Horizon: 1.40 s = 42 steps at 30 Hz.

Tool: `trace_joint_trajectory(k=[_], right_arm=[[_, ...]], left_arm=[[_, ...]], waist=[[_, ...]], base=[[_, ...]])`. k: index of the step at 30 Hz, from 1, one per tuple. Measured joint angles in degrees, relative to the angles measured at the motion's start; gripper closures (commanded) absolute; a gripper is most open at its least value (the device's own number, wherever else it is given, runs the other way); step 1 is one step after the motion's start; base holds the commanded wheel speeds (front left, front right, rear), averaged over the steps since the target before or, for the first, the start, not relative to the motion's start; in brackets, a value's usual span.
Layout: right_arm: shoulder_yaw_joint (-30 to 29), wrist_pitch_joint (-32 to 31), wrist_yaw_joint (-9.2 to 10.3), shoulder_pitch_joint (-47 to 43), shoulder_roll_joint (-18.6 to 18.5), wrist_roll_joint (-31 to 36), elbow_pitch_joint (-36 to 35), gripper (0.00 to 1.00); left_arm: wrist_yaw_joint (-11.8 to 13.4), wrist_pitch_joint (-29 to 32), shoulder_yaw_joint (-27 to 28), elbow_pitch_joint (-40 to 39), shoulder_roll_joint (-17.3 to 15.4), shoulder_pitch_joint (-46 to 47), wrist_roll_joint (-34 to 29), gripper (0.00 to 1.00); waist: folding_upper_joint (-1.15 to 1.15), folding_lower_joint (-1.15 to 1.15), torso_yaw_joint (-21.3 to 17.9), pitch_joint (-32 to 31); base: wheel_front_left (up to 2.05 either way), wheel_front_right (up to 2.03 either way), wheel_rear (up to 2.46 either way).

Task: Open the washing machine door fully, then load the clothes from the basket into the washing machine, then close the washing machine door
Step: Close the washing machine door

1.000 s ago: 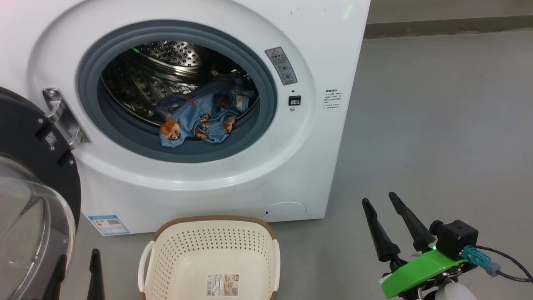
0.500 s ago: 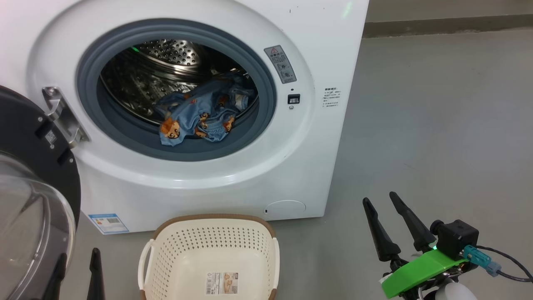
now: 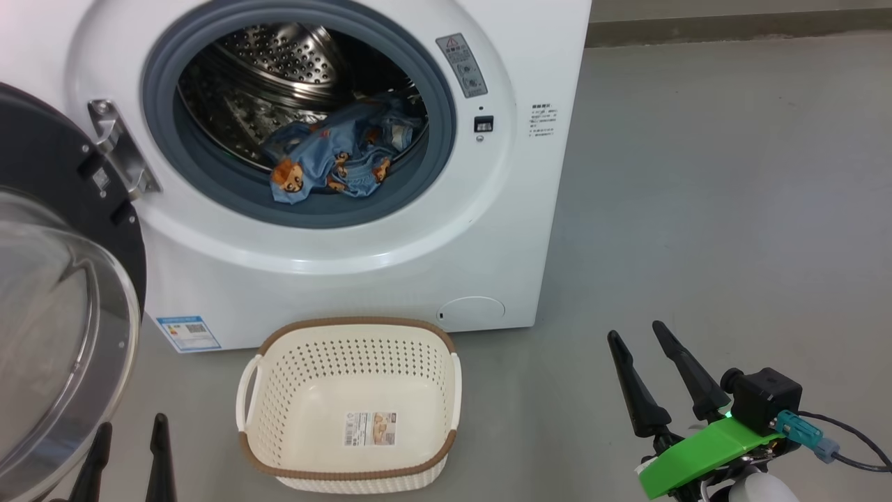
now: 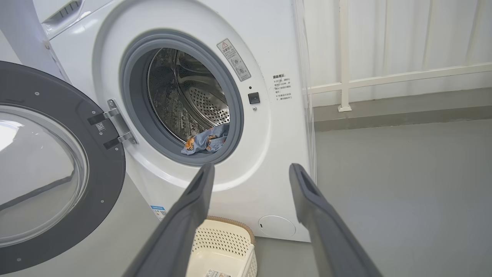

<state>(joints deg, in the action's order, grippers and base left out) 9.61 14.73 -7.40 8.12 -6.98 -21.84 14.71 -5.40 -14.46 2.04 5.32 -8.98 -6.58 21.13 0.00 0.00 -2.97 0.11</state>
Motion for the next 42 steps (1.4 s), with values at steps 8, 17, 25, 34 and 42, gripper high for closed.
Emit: trace_joint_trajectory(k=[8, 17, 25, 34, 42], right_arm=[[0.01, 0.0, 0.0, 0.0, 0.0, 0.0, 0.09, 0.0], [0.01, 0.0, 0.0, 0.0, 0.02, 0.0, 0.3, 0.0], [0.0, 0.0, 0.0, 0.01, 0.03, 0.0, 0.44, 0.0], [-0.37, 0.0, 0.0, 0.01, 0.02, 0.0, 0.42, 0.0], [-0.33, 0.0, 0.0, 0.01, 0.0, 0.0, 0.42, 0.0]], left_arm=[[-0.41, 0.0, -0.01, 0.02, 0.02, 0.0, -0.33, 0.0], [-0.43, 0.0, 0.02, 0.07, 0.02, 0.01, -0.35, 0.0], [-0.47, 0.0, 0.09, 0.1, 0.04, 0.03, -0.4, 0.0], [-0.48, 0.0, 0.14, 0.23, 0.26, 0.1, -0.41, 0.0], [-0.51, 0.0, 0.27, 0.29, 0.44, 0.1, -0.82, 0.0]], waist=[[0.0, 0.0, 0.17, 0.15], [0.0, 0.0, 0.13, 0.13], [0.0, 0.0, 0.1, 0.09], [0.0, 0.0, 0.59, 0.1], [0.0, 0.0, 1.13, -0.03]], base=[[-0.31, 0.31, 0.0], [0.0, 0.0, 0.0], [0.0, 0.0, 0.0], [0.0, 0.0, 0.0], [0.0, 0.0, 0.0]])
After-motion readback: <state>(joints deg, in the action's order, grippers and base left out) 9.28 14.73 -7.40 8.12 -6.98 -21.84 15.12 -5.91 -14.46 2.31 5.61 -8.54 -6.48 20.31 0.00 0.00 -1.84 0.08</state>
